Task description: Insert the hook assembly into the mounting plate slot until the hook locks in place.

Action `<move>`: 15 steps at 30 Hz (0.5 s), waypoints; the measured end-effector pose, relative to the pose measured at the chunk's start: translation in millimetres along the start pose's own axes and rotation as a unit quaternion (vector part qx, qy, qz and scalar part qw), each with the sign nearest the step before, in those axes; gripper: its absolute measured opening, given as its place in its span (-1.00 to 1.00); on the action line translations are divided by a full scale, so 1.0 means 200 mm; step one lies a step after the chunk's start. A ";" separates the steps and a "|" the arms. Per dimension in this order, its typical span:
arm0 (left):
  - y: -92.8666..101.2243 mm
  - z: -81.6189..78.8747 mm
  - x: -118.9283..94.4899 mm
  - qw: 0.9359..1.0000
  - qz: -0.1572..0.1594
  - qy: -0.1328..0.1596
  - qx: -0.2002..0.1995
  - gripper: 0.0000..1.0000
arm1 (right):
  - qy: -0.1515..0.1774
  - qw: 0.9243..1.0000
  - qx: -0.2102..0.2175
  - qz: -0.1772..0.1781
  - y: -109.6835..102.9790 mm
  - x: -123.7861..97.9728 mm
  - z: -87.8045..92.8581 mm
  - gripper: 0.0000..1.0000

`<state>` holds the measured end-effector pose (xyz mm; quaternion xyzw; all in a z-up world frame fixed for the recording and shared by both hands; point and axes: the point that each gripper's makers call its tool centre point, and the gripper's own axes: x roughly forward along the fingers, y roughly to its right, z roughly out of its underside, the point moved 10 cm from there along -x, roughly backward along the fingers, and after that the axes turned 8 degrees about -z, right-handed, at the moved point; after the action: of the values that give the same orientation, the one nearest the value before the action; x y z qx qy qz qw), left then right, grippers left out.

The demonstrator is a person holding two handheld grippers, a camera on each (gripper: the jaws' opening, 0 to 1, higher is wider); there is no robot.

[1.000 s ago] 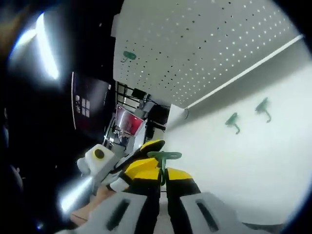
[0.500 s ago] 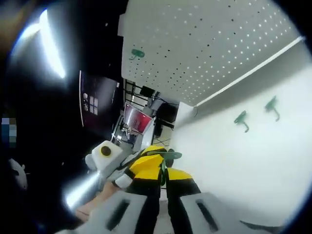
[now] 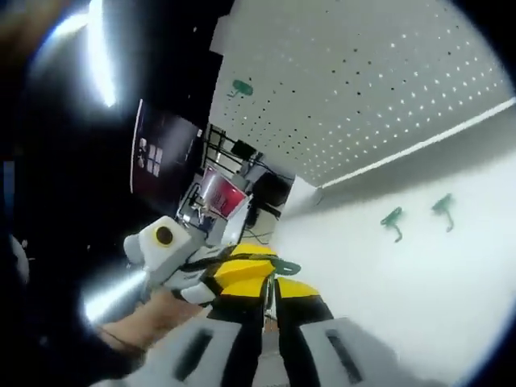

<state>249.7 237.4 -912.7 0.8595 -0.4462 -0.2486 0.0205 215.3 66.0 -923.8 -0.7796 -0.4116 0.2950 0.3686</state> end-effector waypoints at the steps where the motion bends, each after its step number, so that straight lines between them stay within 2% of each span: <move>1: -0.01 0.00 0.00 1.000 -0.013 -0.005 -0.004 -0.97 | -0.003 1.000 -0.018 0.004 -0.02 -0.01 -0.01 -0.93; 3: -0.04 0.01 -0.02 0.999 -0.040 -0.021 -0.017 -0.97 | -0.017 0.998 -0.056 0.019 -0.03 -0.01 -0.03 -0.89; 4: -0.05 0.01 -0.02 0.998 -0.048 -0.023 -0.022 -0.97 | -0.041 0.995 -0.083 0.036 -0.04 -0.02 -0.03 -0.90; 5: -0.06 0.01 -0.02 0.997 -0.060 -0.028 -0.039 -0.97 | -0.050 0.992 -0.101 0.063 -0.05 -0.02 -0.03 -0.93; 7: -0.06 0.01 -0.02 0.996 -0.059 -0.031 -0.063 -0.97 | -0.044 0.984 -0.141 0.096 -0.07 -0.03 -0.04 -0.93; 9: -0.07 0.01 -0.03 0.993 -0.077 -0.046 -0.075 -0.97 | -0.057 0.975 -0.186 0.105 -0.10 -0.02 -0.05 -0.93; 10: -0.07 0.01 -0.03 0.992 -0.082 -0.051 -0.082 -0.97 | -0.059 0.968 -0.220 0.107 -0.12 -0.01 -0.05 -0.93; 11: -0.08 0.01 -0.03 0.991 -0.087 -0.052 -0.088 -0.97 | -0.061 0.966 -0.227 0.106 -0.13 -0.01 -0.04 -0.93; 12: -0.08 0.01 -0.03 0.989 -0.093 -0.052 -0.100 -0.97 | -0.069 0.961 -0.247 0.105 -0.15 0.01 -0.04 -0.91; 15: -0.09 0.01 -0.04 0.981 -0.103 -0.049 -0.159 -0.98 | -0.066 0.957 -0.264 0.101 -0.17 0.02 -0.02 -0.86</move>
<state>258.0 254.8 -915.3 0.8735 -0.3105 -0.3589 0.1088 206.0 82.0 -893.8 -0.8653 -0.4177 0.2620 0.0898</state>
